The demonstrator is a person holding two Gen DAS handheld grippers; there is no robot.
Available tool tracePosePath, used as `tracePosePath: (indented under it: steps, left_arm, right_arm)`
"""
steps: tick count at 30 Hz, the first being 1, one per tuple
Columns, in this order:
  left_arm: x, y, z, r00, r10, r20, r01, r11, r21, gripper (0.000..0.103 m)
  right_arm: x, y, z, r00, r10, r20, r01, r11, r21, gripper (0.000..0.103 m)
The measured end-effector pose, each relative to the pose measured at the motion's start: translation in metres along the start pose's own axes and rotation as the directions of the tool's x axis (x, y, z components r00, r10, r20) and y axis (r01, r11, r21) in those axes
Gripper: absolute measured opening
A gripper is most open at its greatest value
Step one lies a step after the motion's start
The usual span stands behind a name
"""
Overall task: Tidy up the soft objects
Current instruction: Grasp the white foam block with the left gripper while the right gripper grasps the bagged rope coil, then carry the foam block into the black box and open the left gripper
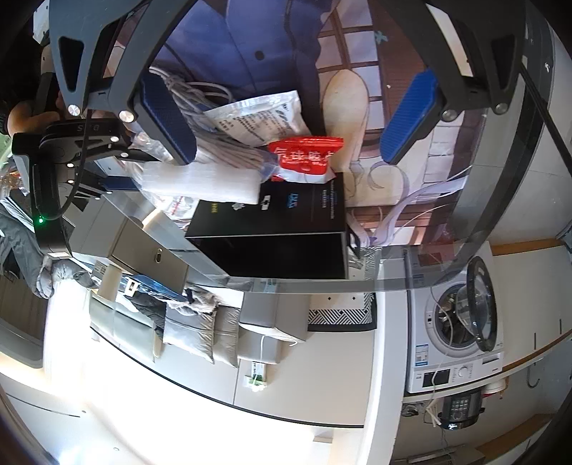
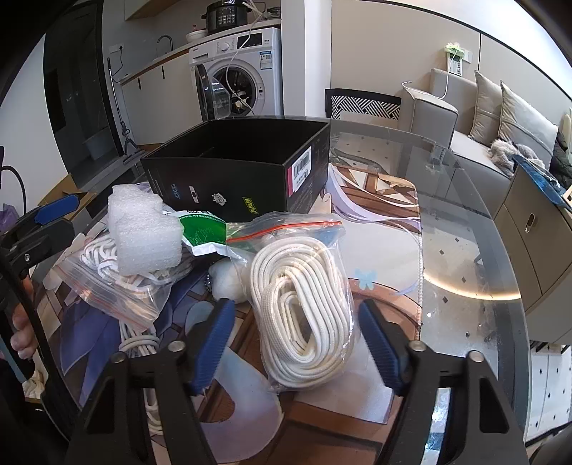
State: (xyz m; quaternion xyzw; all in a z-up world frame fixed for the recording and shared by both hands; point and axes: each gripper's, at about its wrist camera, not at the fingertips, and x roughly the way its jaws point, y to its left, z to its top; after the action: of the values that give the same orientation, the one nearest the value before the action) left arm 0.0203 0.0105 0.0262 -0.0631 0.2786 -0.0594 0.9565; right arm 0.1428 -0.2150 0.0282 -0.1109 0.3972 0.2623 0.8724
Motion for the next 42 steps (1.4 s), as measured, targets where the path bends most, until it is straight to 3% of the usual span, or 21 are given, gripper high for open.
tracePosePath:
  steps: [1,7,9,18,28,34,36,38,42]
  left_arm:
    - [0.0,-0.001,0.001,1.0,-0.005,-0.001,0.005,1.0,0.003,0.103]
    - [0.002,-0.009,0.004,1.0,-0.021,-0.007,0.021,0.999,0.025,0.103]
    - [0.002,-0.01,0.006,1.0,-0.026,-0.01,0.027,0.999,0.028,0.103]
    - [0.005,-0.031,0.018,0.998,-0.061,-0.029,0.063,0.994,0.088,0.103]
    - [0.027,-0.053,0.027,0.988,-0.114,-0.107,0.126,0.986,0.114,0.103]
    - [0.046,-0.058,0.027,0.983,-0.091,-0.161,0.109,0.988,0.108,0.103]
    - [0.051,-0.056,0.027,0.978,-0.097,-0.183,0.115,0.989,0.09,0.102]
    - [0.054,-0.055,0.026,0.974,-0.12,-0.195,0.135,0.988,0.069,0.091]
    - [0.046,-0.054,0.026,0.976,-0.143,-0.166,0.157,0.985,0.074,0.091]
  right_arm:
    - [-0.001,0.0,0.0,1.0,0.003,0.003,-0.003,1.0,0.006,0.055]
    - [-0.005,0.0,-0.006,0.999,0.039,0.015,-0.04,0.999,0.032,0.035]
    - [-0.008,0.001,-0.008,0.999,0.042,0.023,-0.043,0.998,0.037,0.032]
    - [-0.031,-0.001,-0.022,0.995,0.038,0.089,-0.047,0.994,0.095,0.031]
    - [-0.043,-0.006,-0.026,0.993,0.035,0.11,-0.047,0.993,0.108,0.031]
    - [-0.045,-0.007,-0.026,0.993,0.031,0.116,-0.044,0.993,0.112,0.031]
    - [-0.046,-0.007,-0.026,0.992,0.03,0.12,-0.044,0.992,0.114,0.031]
    - [-0.046,-0.008,-0.026,0.992,0.027,0.122,-0.042,0.993,0.114,0.031]
    - [-0.05,-0.009,-0.023,0.991,0.022,0.134,-0.038,0.992,0.117,0.031]
